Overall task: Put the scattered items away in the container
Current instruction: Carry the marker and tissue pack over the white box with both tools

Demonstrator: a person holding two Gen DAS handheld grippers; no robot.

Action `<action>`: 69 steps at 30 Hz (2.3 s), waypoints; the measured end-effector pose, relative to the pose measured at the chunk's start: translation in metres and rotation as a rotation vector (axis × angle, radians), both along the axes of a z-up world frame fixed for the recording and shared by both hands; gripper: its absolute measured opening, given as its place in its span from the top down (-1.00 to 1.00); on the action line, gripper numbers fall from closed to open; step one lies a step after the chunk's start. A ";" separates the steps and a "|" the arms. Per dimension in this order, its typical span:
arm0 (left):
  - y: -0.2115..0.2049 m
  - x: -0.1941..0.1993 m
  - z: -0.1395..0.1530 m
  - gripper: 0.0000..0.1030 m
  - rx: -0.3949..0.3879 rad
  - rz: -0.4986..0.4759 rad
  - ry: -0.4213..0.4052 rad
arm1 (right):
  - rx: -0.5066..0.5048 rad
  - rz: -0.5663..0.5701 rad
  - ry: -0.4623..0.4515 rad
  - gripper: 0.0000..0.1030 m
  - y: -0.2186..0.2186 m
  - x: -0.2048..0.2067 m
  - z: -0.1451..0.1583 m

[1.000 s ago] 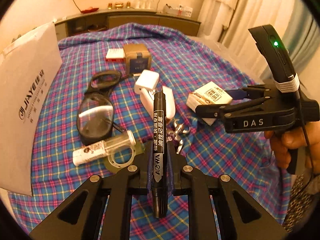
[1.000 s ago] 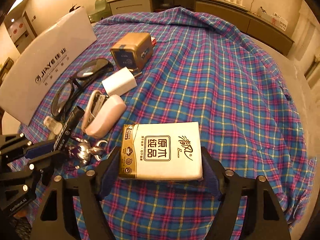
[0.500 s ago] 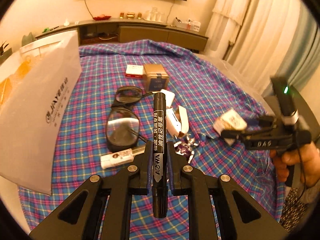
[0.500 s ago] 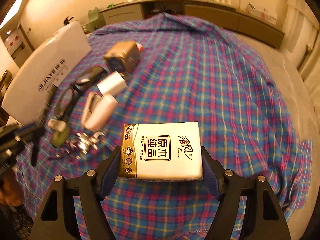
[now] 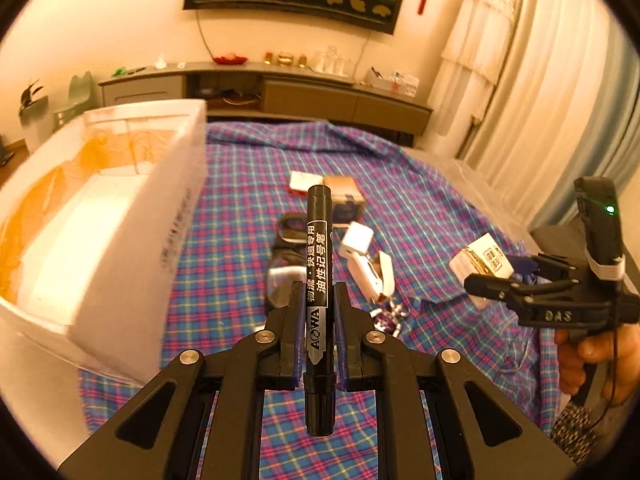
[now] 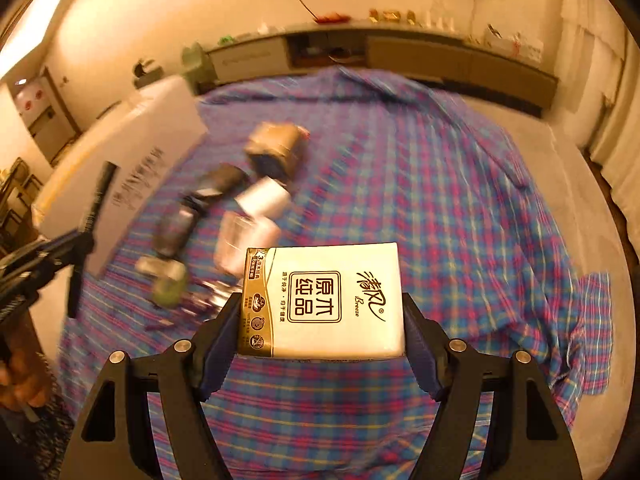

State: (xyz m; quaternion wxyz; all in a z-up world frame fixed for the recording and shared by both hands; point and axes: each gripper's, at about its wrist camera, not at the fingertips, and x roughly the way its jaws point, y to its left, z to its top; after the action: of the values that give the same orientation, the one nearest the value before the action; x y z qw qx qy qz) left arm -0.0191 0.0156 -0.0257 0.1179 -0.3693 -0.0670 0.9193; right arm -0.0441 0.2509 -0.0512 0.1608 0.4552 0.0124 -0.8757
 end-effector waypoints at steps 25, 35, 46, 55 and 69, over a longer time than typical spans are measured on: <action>-0.111 0.039 0.053 0.74 0.154 0.184 0.103 | -0.035 0.143 0.211 -0.45 -0.137 0.047 0.094; -0.145 0.036 0.055 0.74 0.196 0.246 0.104 | -0.018 0.197 0.231 -0.45 -0.176 0.054 0.112; -0.186 0.015 0.047 0.74 0.223 0.318 0.091 | 0.006 0.257 0.225 -0.45 -0.223 0.038 0.116; -0.209 -0.004 0.042 0.74 0.227 0.350 0.067 | 0.022 0.301 0.221 -0.45 -0.259 0.020 0.115; -0.217 -0.030 0.038 0.74 0.218 0.363 0.046 | 0.035 0.327 0.183 -0.45 -0.285 -0.014 0.111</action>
State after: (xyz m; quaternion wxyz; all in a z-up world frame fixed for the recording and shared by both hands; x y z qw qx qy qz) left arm -0.0493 -0.2010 0.0128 -0.0090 -0.3153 -0.2291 0.9209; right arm -0.0586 -0.0336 0.0598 0.2911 0.3681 0.1158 -0.8754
